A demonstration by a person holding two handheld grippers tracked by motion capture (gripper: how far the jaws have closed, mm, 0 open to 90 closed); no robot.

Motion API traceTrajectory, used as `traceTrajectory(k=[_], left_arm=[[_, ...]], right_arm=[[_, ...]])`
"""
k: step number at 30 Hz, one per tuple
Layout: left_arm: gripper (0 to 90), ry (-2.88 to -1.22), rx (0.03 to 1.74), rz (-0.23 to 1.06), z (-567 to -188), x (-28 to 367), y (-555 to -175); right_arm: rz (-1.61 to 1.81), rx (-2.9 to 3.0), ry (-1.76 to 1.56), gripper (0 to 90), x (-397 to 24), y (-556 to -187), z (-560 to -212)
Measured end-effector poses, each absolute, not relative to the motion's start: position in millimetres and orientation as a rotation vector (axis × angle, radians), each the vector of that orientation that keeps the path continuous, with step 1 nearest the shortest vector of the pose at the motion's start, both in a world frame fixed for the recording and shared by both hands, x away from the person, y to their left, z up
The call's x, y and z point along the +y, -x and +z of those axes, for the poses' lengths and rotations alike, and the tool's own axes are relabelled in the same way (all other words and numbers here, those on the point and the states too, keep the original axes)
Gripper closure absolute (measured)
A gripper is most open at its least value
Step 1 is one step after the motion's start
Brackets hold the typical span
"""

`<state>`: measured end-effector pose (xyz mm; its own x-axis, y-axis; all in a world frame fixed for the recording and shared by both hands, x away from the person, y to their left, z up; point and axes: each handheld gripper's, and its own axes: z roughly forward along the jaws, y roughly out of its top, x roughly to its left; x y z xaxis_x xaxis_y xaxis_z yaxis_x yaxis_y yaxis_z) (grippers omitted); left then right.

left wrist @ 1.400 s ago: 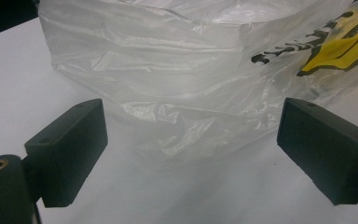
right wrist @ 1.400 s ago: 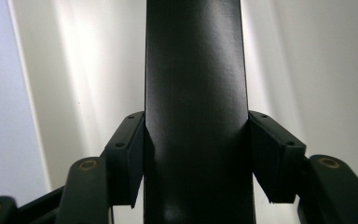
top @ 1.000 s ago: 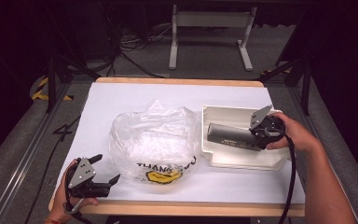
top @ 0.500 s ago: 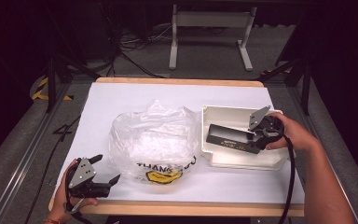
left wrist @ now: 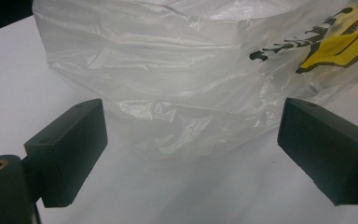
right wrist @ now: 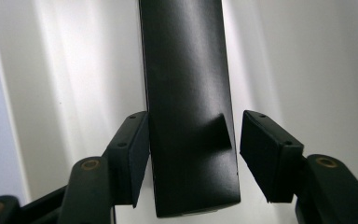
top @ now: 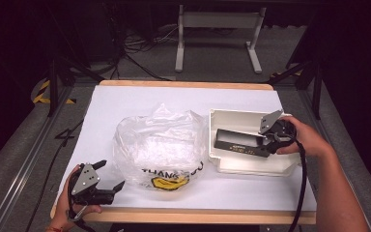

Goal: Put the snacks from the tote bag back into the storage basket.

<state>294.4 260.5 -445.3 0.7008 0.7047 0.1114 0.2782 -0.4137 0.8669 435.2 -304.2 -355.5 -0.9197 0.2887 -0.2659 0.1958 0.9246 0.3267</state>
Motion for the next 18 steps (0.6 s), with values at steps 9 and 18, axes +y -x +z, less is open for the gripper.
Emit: traceTrajectory(k=[9,18], left_arm=[[9.2,-1.996,0.753,0.591,-445.1,260.7,-294.3],[9.2,-1.995,0.753,0.587,-445.1,259.7,-294.5]], right_arm=[[0.533,2.744,-0.354,42.9,-302.5,-428.9,-349.8],[0.627,2.691,-0.359,42.8,-298.8,-420.6,-342.8]])
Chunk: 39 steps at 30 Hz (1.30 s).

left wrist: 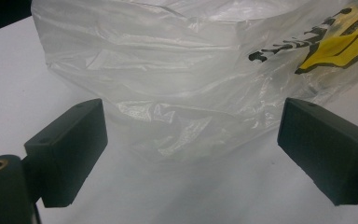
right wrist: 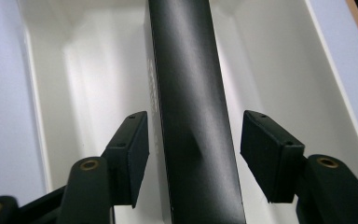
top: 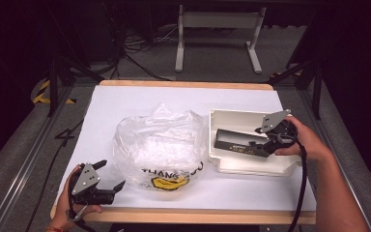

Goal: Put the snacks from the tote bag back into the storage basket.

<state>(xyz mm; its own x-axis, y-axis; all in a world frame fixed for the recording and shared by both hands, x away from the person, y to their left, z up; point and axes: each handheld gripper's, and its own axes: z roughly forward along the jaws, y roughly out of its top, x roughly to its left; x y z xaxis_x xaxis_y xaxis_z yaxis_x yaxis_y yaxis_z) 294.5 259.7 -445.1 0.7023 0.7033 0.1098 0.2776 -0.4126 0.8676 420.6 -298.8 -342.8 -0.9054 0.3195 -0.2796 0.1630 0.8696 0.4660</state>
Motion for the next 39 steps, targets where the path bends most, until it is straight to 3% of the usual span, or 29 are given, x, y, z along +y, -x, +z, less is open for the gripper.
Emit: traceTrajectory(k=[39], left_arm=[[9.2,-1.994,0.752,0.591,-444.4,260.3,-294.1]], right_arm=[[0.893,2.439,-0.568,39.7,-302.2,-385.8,-342.5]])
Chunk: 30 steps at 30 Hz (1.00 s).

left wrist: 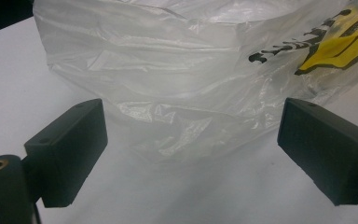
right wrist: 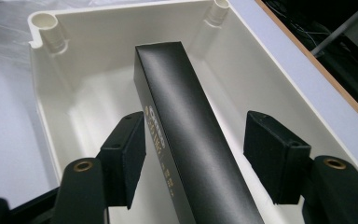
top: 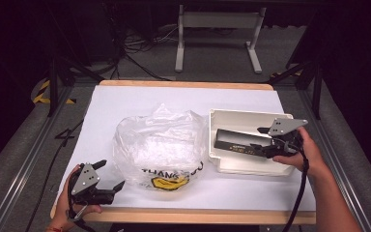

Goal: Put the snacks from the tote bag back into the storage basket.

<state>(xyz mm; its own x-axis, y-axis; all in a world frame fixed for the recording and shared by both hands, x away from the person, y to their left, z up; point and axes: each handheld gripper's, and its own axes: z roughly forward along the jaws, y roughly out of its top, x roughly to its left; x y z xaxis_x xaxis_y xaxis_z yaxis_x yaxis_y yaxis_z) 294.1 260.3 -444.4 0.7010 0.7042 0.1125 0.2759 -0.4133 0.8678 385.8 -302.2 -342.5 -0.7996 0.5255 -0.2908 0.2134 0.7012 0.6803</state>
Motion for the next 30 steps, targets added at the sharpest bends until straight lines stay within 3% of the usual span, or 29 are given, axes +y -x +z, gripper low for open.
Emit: traceTrajectory(k=[30], left_arm=[[9.2,-1.992,0.751,0.594,-443.7,260.6,-293.6]], right_arm=[[0.93,2.344,-0.655,37.3,-318.8,-350.0,-356.9]])
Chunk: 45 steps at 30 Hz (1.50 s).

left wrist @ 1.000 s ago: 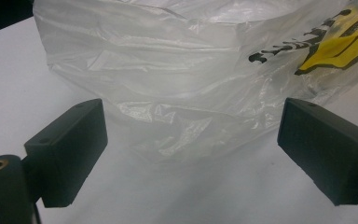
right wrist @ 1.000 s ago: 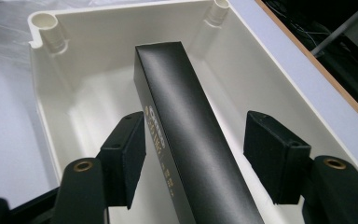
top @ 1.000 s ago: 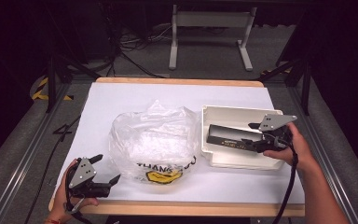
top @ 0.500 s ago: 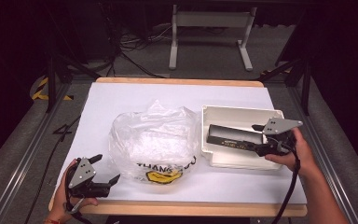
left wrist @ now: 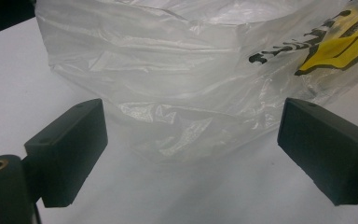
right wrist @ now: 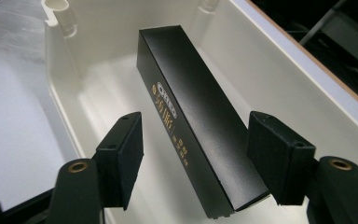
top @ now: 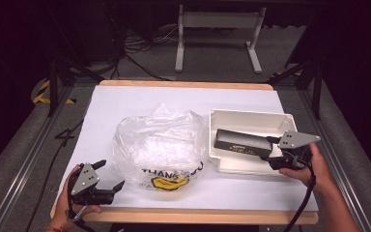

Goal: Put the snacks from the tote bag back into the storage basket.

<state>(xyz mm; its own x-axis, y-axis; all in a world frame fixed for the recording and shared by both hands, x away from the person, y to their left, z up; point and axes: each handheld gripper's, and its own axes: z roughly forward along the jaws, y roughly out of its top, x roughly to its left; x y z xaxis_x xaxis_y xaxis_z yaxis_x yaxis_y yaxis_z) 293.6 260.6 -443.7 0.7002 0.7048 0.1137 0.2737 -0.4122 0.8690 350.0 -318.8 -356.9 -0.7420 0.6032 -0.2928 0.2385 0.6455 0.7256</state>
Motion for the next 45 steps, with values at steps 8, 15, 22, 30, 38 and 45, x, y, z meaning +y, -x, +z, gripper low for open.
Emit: traceTrajectory(k=[8,15,22,30,38,45], left_arm=[[9.2,-1.993,0.752,0.594,-443.7,260.5,-293.8],[9.2,-1.993,0.75,0.596,-443.5,260.5,-293.6],[9.2,-1.992,0.748,0.595,-442.9,260.2,-293.1],[9.2,-1.992,0.747,0.595,-442.9,260.3,-293.1],[9.2,-1.994,0.746,0.589,-443.5,259.4,-293.5],[9.1,-1.994,0.748,0.59,-443.7,259.4,-293.4]], right_arm=[[0.971,2.312,-0.669,35.0,-322.1,-333.9,-364.2],[0.969,2.308,-0.66,34.0,-321.3,-324.0,-368.9],[0.979,2.302,-0.659,32.4,-321.9,-315.3,-372.7],[0.988,2.28,-0.663,31.3,-324.5,-304.7,-379.1],[1.047,2.227,-0.698,29.6,-330.4,-295.7,-386.5],[1.077,2.212,-0.738,30.9,-335.6,-289.0,-395.4]])
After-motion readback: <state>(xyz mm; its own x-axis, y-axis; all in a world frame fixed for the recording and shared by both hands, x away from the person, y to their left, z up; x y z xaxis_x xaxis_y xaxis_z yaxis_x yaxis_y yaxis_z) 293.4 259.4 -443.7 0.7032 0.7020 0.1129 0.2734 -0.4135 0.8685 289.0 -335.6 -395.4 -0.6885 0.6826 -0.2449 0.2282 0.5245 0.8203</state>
